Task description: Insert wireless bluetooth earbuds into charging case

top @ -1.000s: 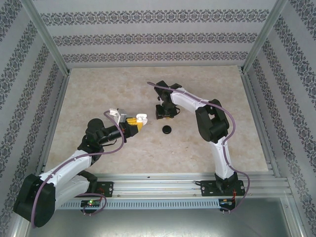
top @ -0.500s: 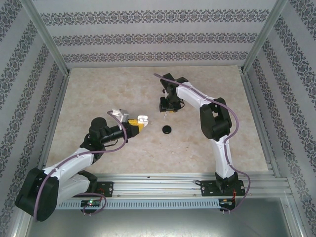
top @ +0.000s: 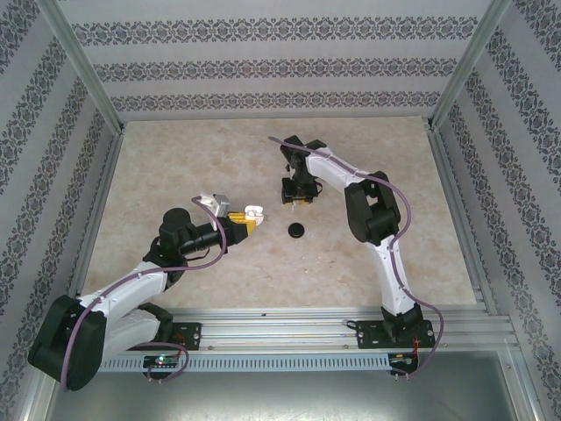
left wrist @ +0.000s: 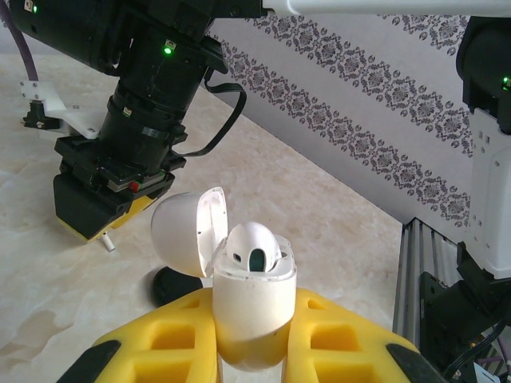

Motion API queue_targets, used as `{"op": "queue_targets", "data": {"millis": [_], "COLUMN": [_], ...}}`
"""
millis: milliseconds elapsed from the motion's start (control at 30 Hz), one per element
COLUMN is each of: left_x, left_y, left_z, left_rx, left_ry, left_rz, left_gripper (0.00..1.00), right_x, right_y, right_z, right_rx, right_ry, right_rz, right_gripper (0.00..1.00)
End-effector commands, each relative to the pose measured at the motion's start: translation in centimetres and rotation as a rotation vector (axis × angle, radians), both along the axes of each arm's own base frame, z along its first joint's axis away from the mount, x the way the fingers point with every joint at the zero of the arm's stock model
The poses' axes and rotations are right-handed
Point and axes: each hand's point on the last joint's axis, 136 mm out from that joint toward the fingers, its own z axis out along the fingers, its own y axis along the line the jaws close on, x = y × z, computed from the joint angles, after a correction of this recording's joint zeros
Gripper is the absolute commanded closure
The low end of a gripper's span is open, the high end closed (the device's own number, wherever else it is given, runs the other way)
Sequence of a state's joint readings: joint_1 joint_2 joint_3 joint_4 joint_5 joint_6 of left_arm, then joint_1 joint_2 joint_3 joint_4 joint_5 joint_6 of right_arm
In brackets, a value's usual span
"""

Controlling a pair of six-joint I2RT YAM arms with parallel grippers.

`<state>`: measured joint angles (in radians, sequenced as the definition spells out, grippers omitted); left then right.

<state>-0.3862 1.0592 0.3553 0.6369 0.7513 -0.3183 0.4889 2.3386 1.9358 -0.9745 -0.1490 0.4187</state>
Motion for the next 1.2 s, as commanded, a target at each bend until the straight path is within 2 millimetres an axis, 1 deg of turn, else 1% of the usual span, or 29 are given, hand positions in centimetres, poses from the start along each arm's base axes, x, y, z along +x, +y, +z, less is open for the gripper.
{"op": "queue_targets", "data": {"millis": [0,133,300,433,533,633,733,900,1033,1167], "left_x": [-0.3,-0.4,-0.7,-0.9,-1.1,-1.2,-1.3,-1.0,-0.6,0.0], "left_y": [-0.4,-0.3,-0.1,0.0,0.1,0.1,0.2,0.1,-0.2,-0.5], "left_z": [1.7,1.8,1.9,2.0,2.2,2.5,3.0,4.2,5.2,6.6], "left_rx": [-0.015,-0.012,-0.008,-0.009,-0.010,-0.014,-0.021,-0.028,-0.033,-0.046], "left_ry": [-0.064,-0.067,-0.070,-0.072,-0.078,-0.091,-0.110,-0.156,-0.189,-0.231], "left_rz": [-0.021,-0.020,-0.019,-0.017,-0.015,-0.016,-0.015,-0.010,-0.021,-0.025], "left_gripper": [1.00,1.00,1.00,1.00,1.00,1.00,1.00,1.00,1.00,1.00], "right_x": [-0.7,-1.3,-2.0,-2.1,-1.9,-1.5,-1.1,-1.2,-2.3,-4.0], "right_y": [0.1,0.1,0.0,-0.1,-0.1,0.0,0.1,0.9,1.4,2.4], "right_z": [-1.0,-1.4,-1.4,-0.7,0.5,2.5,5.2,11.0,15.7,20.4], "right_rx": [-0.059,-0.088,-0.111,-0.122,-0.119,-0.107,-0.088,-0.030,0.011,0.078], "right_ry": [0.026,0.049,0.073,0.063,0.030,-0.029,-0.114,-0.294,-0.421,-0.571], "right_rz": [0.024,0.036,0.050,0.054,0.052,0.042,0.029,0.017,0.008,0.017], "right_gripper": [0.64,0.72,0.77,0.81,0.83,0.84,0.86,0.86,0.87,0.86]}}
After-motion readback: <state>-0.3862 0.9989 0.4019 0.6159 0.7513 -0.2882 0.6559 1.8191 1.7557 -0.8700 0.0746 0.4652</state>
